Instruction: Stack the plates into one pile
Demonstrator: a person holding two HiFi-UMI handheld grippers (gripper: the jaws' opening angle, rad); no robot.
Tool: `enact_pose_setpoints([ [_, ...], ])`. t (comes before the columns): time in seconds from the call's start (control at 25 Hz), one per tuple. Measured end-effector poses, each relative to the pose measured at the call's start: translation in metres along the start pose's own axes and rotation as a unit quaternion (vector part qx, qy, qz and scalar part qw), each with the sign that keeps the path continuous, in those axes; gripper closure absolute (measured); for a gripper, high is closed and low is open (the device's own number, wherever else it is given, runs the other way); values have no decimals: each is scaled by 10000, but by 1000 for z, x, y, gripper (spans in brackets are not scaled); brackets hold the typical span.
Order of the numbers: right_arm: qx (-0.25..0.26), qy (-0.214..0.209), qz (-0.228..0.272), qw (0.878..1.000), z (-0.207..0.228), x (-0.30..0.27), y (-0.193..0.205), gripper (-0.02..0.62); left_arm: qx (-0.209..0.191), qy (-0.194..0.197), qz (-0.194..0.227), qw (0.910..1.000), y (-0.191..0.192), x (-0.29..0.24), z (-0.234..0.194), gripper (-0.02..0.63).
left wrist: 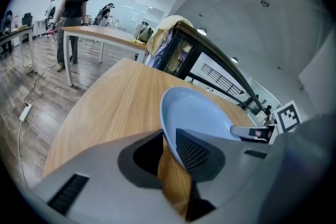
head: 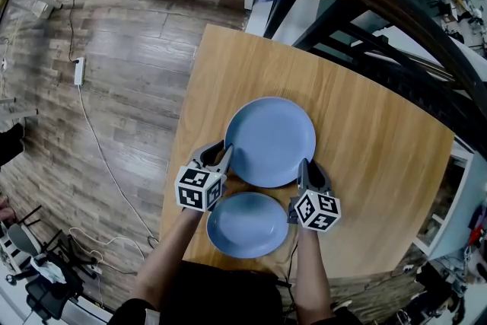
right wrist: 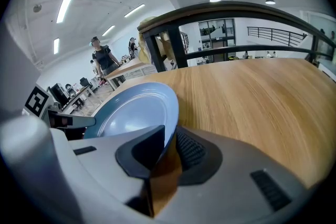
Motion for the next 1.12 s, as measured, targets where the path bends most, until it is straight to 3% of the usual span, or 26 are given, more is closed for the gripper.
enact_pose_setpoints([
  [0.64,-57,-87,135,9999,-2,10,-11,523,-85,-62,38,9999,2,11,9,520],
  [1.12,-77,-190,396,9990,4,43,-31,526,-251,-30,225,9994,-14,30,41,520],
])
Point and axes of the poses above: the fingertips, and each gripper's own axes: x backward along the fingers, z to its right, y out of its underside, the point moved 3 cm from there along x, backward along the fingers, and after that the axes turned 12 degrees about y, right-handed, at the moved point
